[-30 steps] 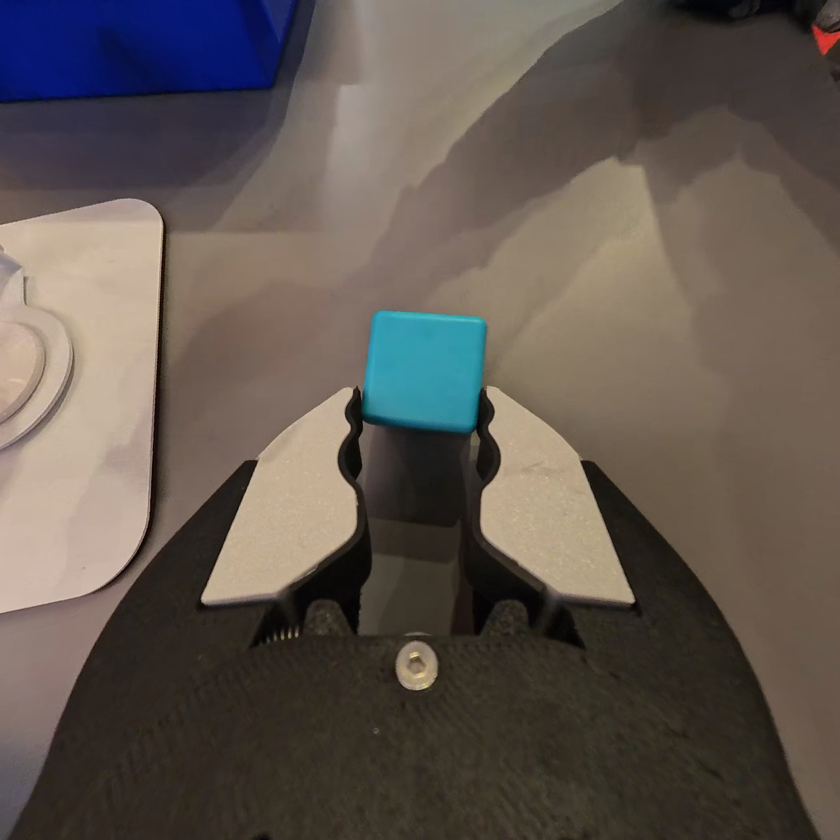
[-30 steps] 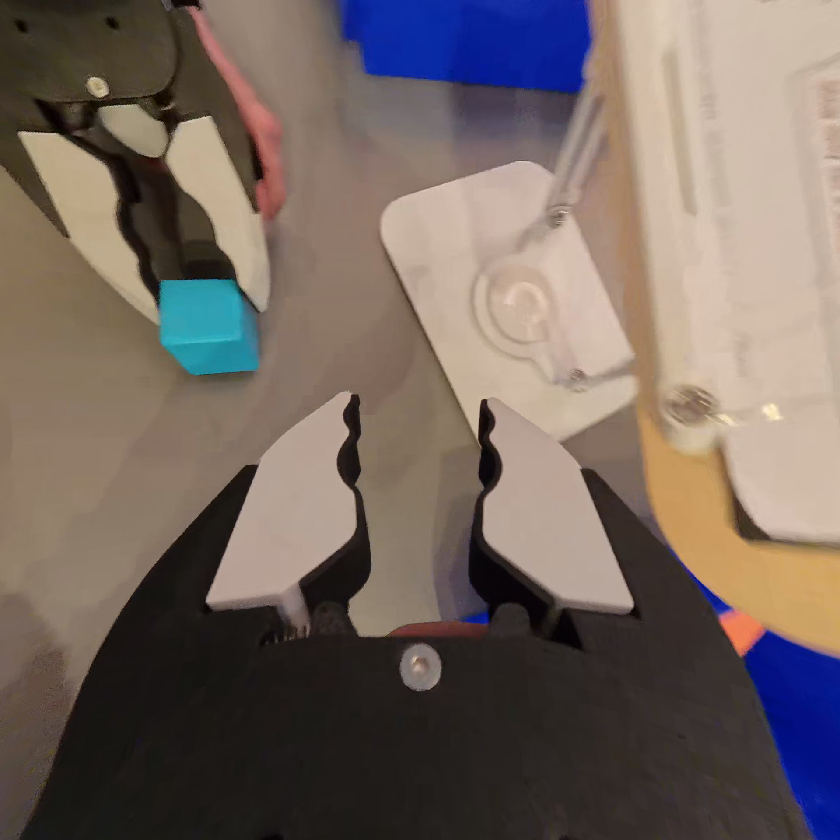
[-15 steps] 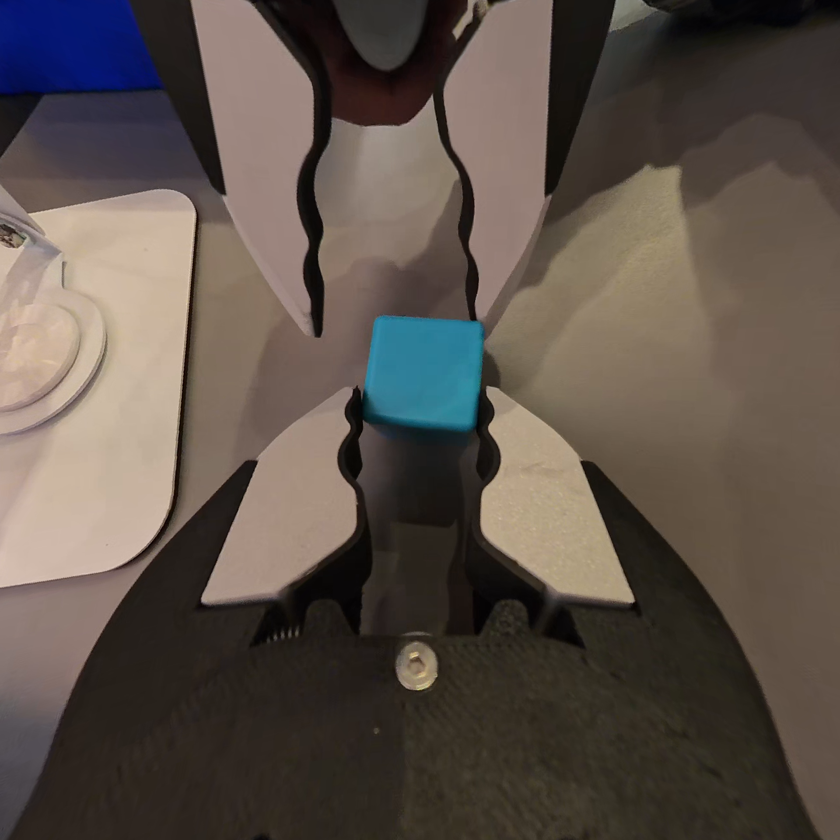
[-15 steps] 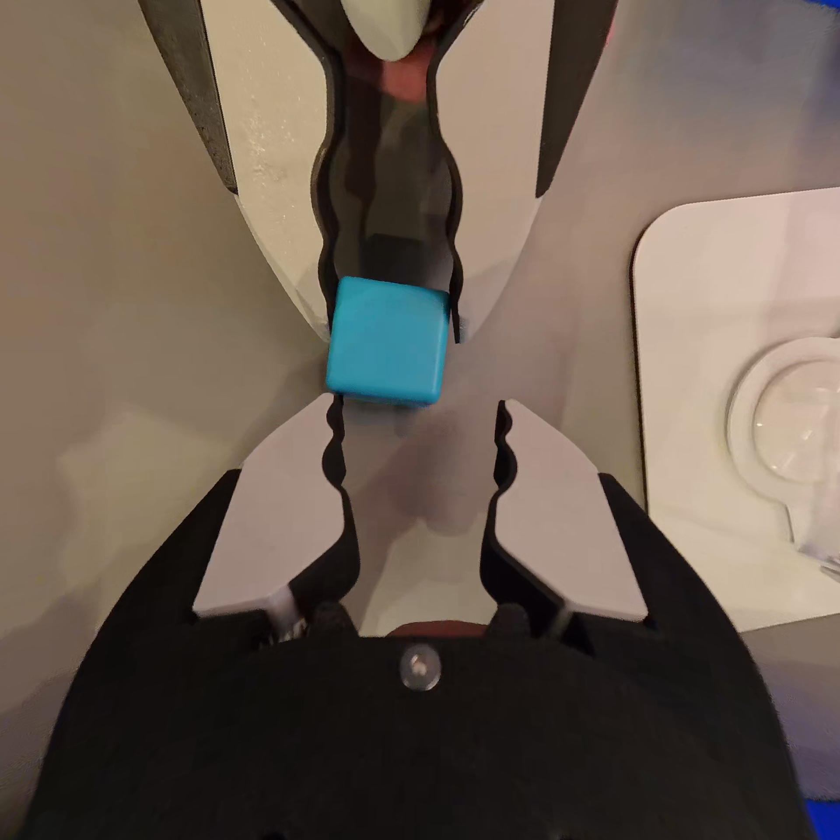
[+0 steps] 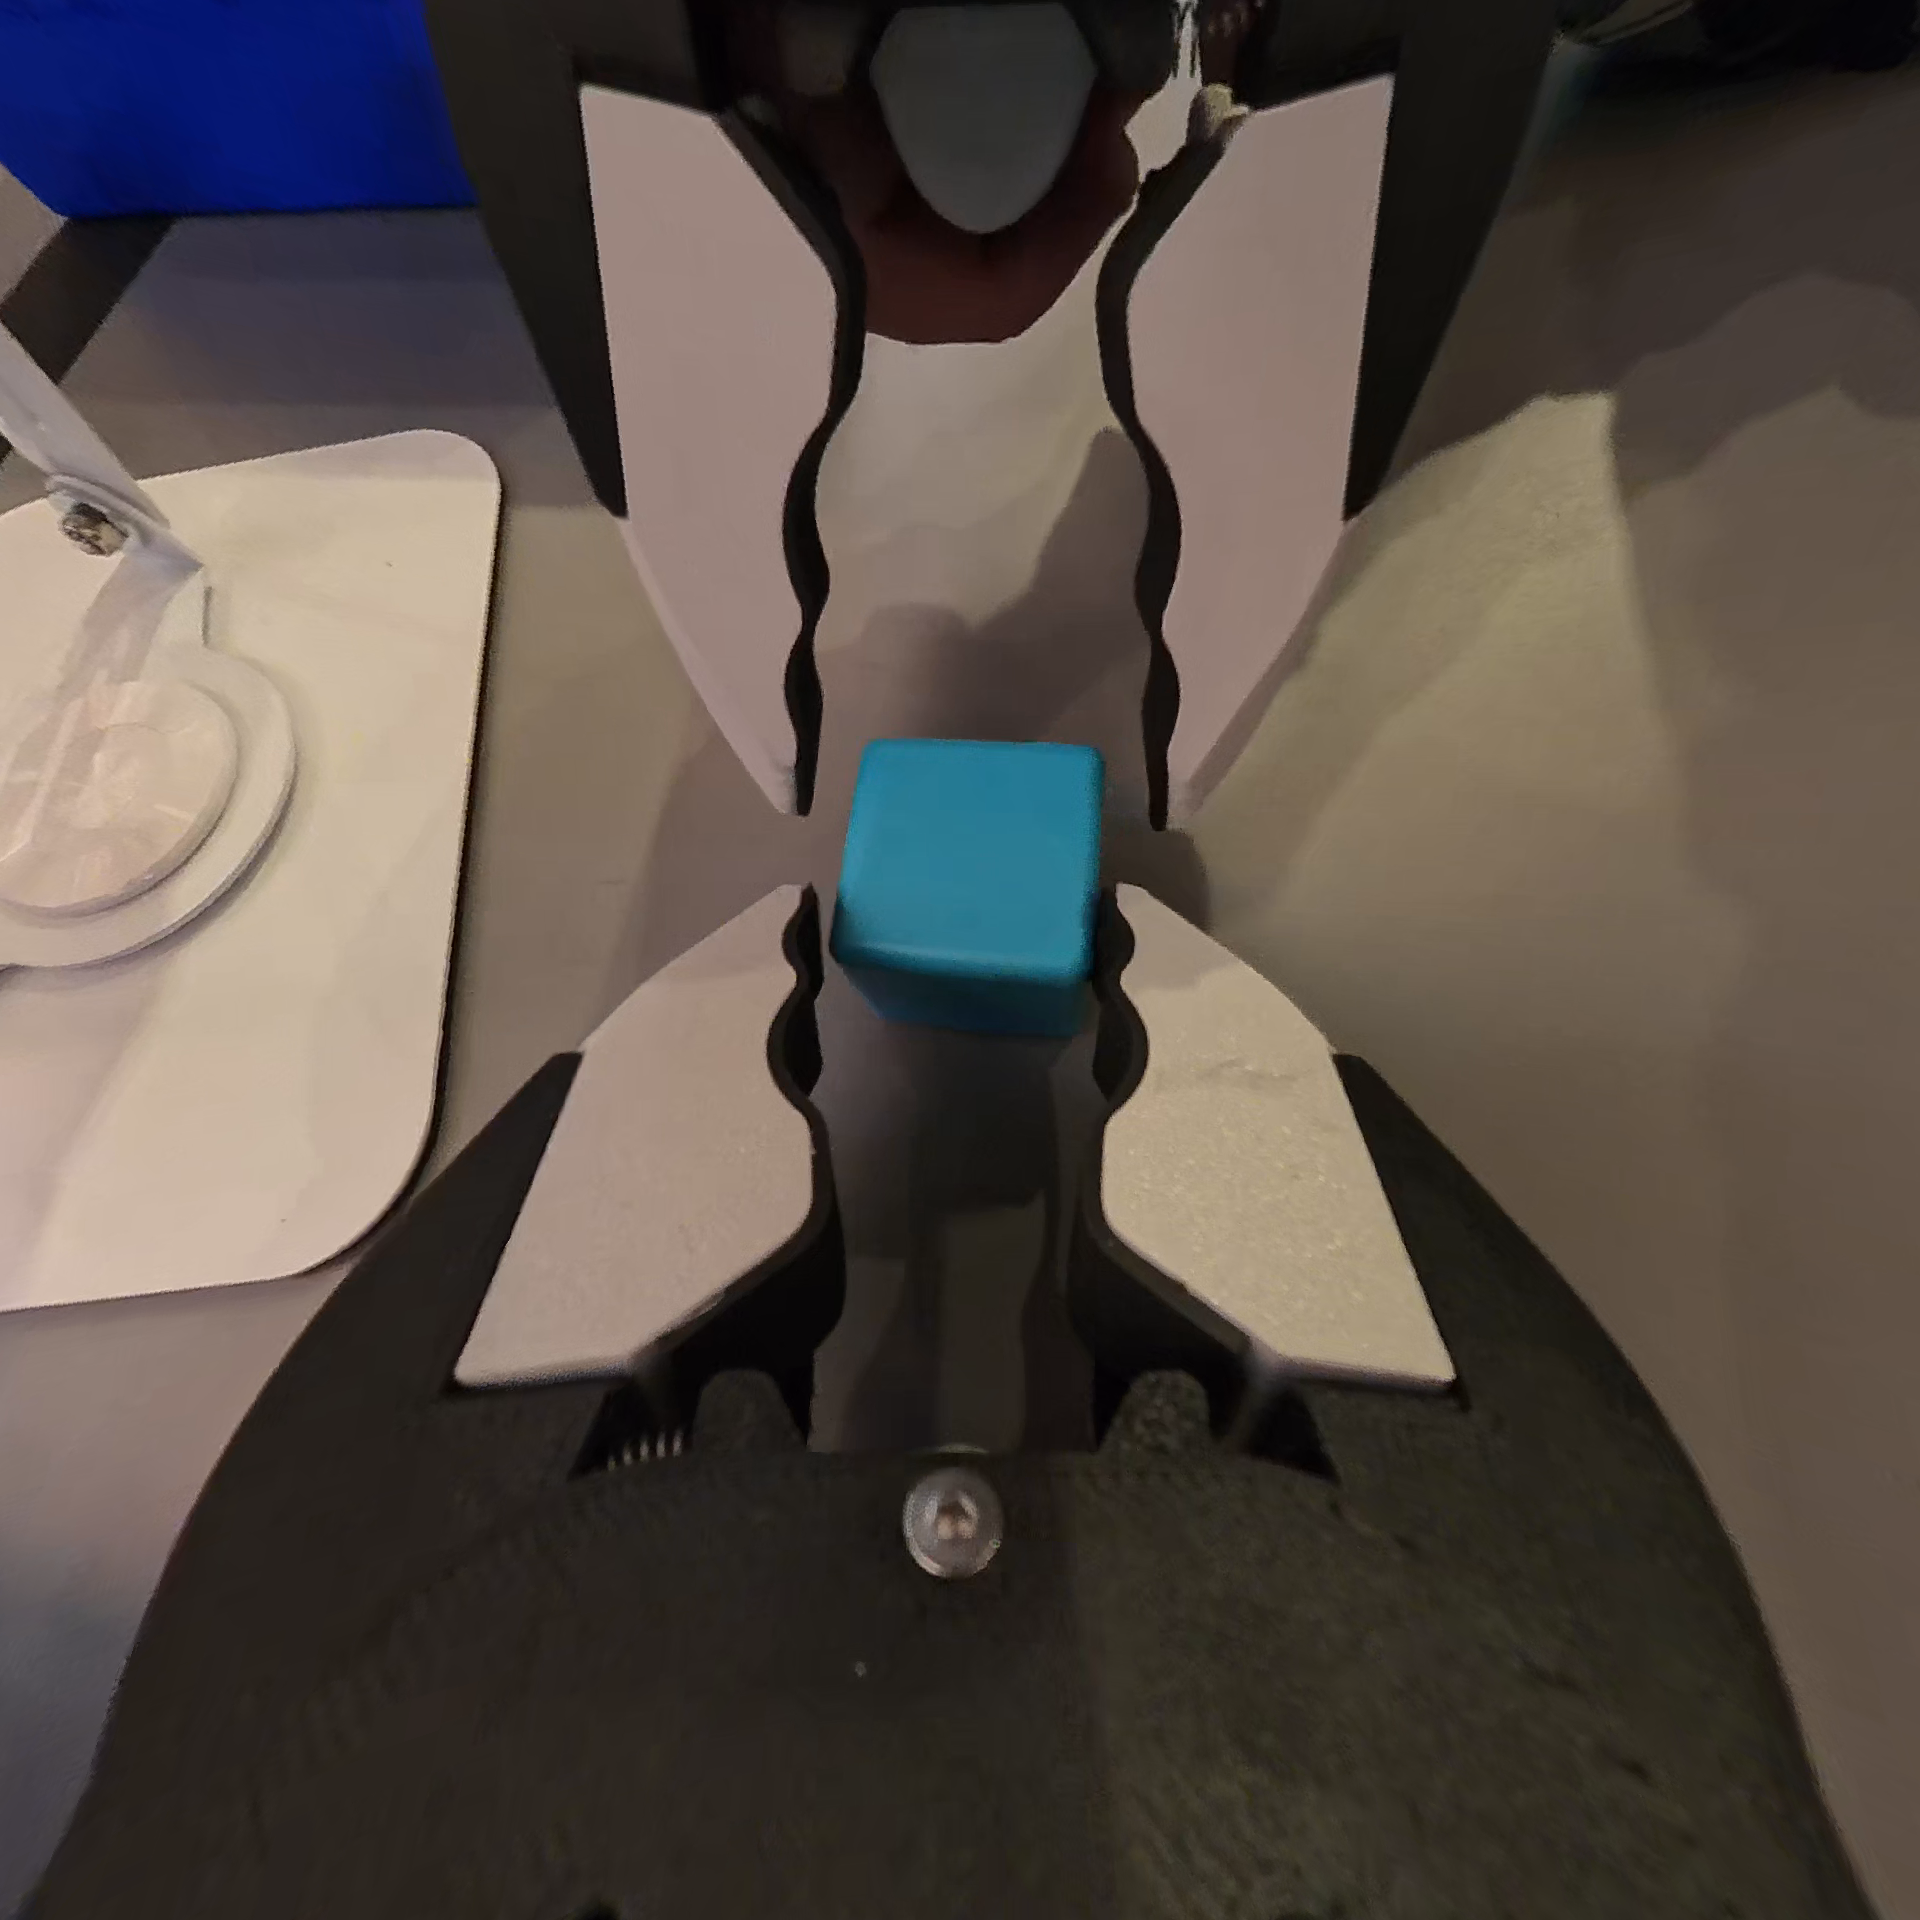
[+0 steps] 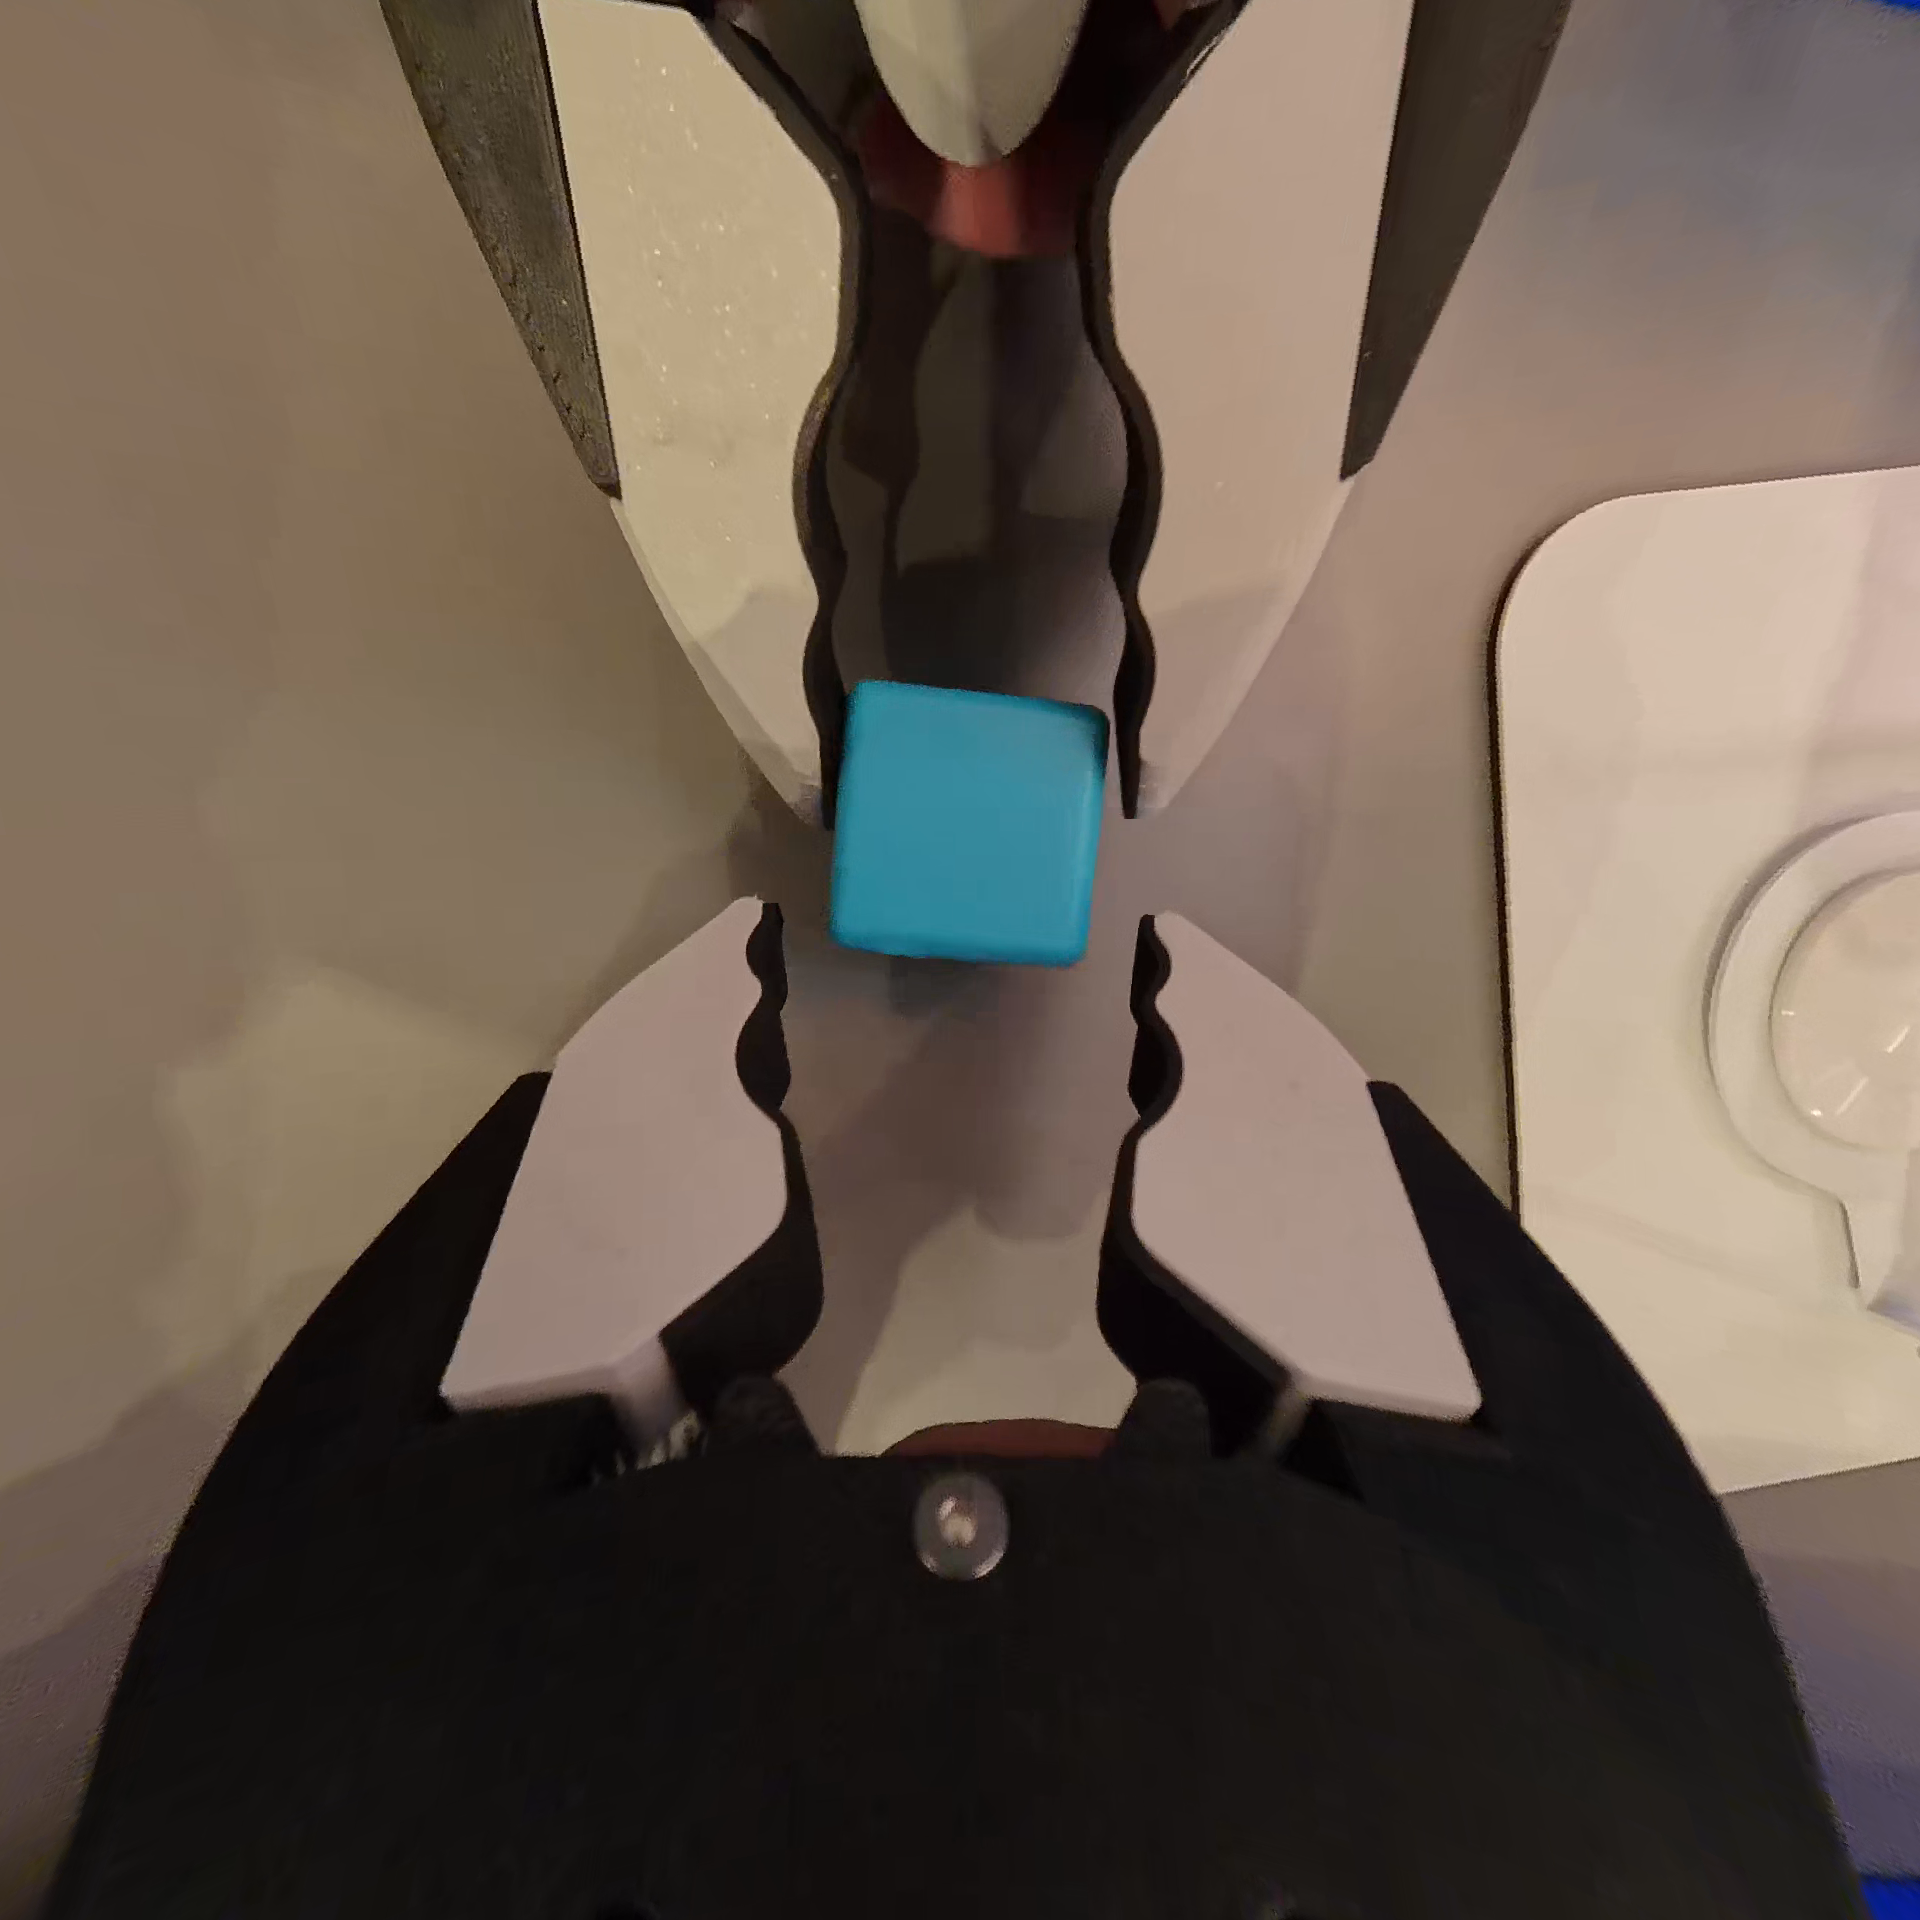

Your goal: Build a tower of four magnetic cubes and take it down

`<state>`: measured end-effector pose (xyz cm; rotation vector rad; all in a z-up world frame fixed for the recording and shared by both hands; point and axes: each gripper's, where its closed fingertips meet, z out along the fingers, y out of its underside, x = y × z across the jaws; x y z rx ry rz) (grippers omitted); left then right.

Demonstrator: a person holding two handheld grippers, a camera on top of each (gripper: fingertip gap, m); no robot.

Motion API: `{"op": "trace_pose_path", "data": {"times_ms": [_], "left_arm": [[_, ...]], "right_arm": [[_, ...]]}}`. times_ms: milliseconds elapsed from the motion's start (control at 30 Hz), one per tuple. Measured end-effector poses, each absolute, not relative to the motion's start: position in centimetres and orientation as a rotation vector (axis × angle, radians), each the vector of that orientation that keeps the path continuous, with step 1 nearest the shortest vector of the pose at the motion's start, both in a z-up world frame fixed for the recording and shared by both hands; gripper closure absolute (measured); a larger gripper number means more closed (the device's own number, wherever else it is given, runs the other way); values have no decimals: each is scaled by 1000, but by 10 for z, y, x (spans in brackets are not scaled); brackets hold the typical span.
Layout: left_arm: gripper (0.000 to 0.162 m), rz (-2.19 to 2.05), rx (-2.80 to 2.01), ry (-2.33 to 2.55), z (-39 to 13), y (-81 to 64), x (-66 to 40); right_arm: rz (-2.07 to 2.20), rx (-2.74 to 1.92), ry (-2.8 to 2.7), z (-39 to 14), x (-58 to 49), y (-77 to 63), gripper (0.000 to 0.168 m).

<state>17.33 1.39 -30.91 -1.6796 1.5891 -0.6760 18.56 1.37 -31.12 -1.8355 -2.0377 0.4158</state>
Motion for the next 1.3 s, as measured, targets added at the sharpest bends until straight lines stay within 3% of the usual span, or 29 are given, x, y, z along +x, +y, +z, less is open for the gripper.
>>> {"op": "trace_pose_path", "data": {"times_ms": [433, 633, 867, 1033, 1300], "left_arm": [[111, -735, -1663, 1588, -305, 11, 164], [113, -721, -1684, 1547, -304, 18, 155], [119, -700, -1698, 1546, -306, 21, 155], [124, -693, -1701, 1540, -306, 22, 155], [127, -691, -1705, 1546, -308, 21, 154]], "right_arm": [[435, -1875, -1989, -319, 173, 15, 118], [402, -1896, -1800, -274, 197, 50, 118], [193, -1976, -1375, -194, 302, 122, 118], [28, -2132, -1112, -183, 404, 158, 118], [15, -2237, -937, -180, 476, 160, 118]]}}
